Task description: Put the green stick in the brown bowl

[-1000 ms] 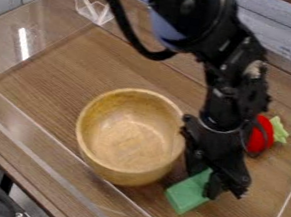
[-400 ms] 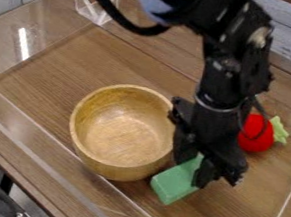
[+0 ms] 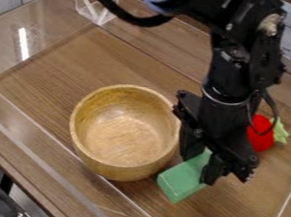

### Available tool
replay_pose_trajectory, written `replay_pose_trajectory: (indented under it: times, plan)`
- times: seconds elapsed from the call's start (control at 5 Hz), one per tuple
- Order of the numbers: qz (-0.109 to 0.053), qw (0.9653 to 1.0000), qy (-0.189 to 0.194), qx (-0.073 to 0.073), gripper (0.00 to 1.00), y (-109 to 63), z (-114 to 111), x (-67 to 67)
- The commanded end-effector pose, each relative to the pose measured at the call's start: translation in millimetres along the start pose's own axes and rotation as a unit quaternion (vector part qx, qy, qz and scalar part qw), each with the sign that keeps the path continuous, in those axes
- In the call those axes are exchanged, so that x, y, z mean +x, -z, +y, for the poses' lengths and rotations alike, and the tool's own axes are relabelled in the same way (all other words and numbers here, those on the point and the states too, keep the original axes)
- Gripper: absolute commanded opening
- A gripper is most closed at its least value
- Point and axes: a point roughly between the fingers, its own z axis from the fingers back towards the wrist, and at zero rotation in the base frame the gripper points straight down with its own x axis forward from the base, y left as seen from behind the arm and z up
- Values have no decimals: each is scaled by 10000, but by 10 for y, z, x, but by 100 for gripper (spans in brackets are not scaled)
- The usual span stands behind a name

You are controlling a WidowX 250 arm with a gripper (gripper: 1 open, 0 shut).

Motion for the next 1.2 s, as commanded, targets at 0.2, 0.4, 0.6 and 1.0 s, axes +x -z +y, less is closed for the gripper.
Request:
replay_pose_trajectory:
  times: [0.2,0.4,0.6,1.0]
  plan:
    - [-174,9986,-491,75,0,-104,73,105]
    - [-151,9967,-795,115,0,-139,127,67]
    - [-144,9939,-1078,153,0,-177,273,62]
    - [-264,9932,-1124,158,0,-328,450,22]
